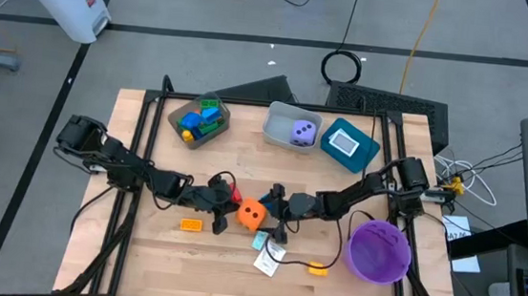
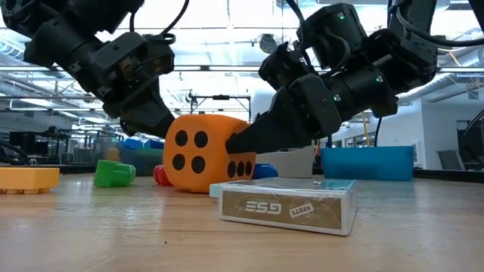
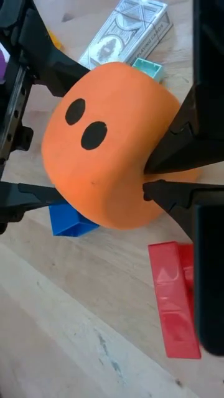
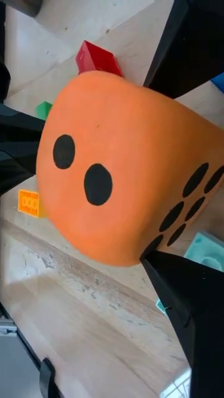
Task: Pick & Place Toys
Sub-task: Put the orange dice into the gray bin, then put the blue gamepiece into the black bin
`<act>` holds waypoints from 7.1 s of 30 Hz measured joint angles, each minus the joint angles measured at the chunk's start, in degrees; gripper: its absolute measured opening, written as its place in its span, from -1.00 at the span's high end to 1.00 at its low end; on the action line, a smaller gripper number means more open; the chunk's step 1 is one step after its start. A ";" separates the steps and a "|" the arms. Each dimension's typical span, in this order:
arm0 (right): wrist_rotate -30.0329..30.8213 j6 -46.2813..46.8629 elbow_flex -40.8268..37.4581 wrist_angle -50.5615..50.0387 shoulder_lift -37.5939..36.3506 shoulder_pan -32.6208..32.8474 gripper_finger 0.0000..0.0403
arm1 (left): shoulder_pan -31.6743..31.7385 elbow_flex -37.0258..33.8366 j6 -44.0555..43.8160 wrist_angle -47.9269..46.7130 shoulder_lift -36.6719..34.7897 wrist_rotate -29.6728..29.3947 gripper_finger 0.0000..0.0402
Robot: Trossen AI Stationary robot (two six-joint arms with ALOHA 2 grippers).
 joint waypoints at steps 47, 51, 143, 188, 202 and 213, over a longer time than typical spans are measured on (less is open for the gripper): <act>-2.61 -9.44 -0.15 -16.42 -12.40 -3.54 -0.49 | 5.03 2.59 8.32 4.32 -0.92 8.75 0.79; -1.24 -11.31 -0.13 -16.54 -13.48 -5.09 -0.47 | 8.42 6.59 12.66 7.76 -1.10 12.46 0.79; -16.79 -15.42 4.71 -25.53 -17.67 -46.64 -0.20 | 50.25 39.40 23.26 -7.46 23.30 30.06 0.79; -16.14 -16.59 4.94 -30.43 -20.41 -50.09 -0.20 | 51.65 39.45 29.00 -10.14 18.94 22.29 0.79; -16.55 -10.90 4.85 -29.66 -20.41 -47.83 -0.20 | 51.50 39.45 29.72 -19.77 9.90 23.43 0.79; -23.69 -2.72 4.83 -27.44 -20.41 -36.67 -0.20 | 45.66 31.59 28.64 -23.03 -0.94 33.30 0.79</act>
